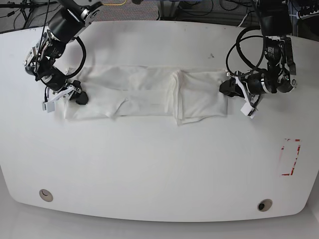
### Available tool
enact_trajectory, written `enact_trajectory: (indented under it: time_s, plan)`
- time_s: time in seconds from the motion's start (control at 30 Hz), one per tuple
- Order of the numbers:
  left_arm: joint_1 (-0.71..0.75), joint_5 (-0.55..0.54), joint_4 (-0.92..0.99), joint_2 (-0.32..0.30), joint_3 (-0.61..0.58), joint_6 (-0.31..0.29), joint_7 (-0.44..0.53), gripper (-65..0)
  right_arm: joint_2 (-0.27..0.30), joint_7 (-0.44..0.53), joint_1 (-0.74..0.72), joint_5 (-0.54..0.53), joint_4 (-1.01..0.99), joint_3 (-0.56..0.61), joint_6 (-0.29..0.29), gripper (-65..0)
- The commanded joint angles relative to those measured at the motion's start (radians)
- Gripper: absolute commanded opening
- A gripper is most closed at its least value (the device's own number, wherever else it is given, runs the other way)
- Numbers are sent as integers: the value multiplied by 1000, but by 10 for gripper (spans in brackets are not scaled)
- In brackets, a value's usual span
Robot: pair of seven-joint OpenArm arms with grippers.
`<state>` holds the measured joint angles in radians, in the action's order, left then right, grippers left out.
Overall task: Fold the T-shirt properly
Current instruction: 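Hold both shirt ends and pull them slightly apart to flatten, then lift both shirt ends and fold them toward each other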
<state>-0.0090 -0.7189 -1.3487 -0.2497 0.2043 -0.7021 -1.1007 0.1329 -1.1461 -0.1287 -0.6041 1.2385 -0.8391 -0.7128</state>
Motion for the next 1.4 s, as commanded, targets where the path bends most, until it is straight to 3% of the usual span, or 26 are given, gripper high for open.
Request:
enact_trajectory:
  time_s: [0.0,0.03,0.1,0.4,0.67,1.07,1.37]
  plan:
    - [-10,81,-8,-9,-1,4,-12,-547,9,-41,13,37,50,16,15,-539]
    - [-12,88,-8,-7,-7,4,-12,-547,9,-41,18,37,73,28,15,-582]
    - [-13,88,-8,-7,-19,4,-12,-547,9,-41,25,39,111,43,15,-609]
    - [-39,89,-5,-7,-47,4,-12,-547,6,-41,79,37,335,119,15,-612]
    - [-42,88,-5,3,-47,4,-11,-544,1,-41,160,33,579,287,15,-612]
    - [-64,89,-5,65,-75,4,-8,-543,-121,-41,189,33,766,498,15,-612]
    - [-73,89,-5,109,-82,68,-8,-543,-232,-41,186,37,760,585,15,-612]
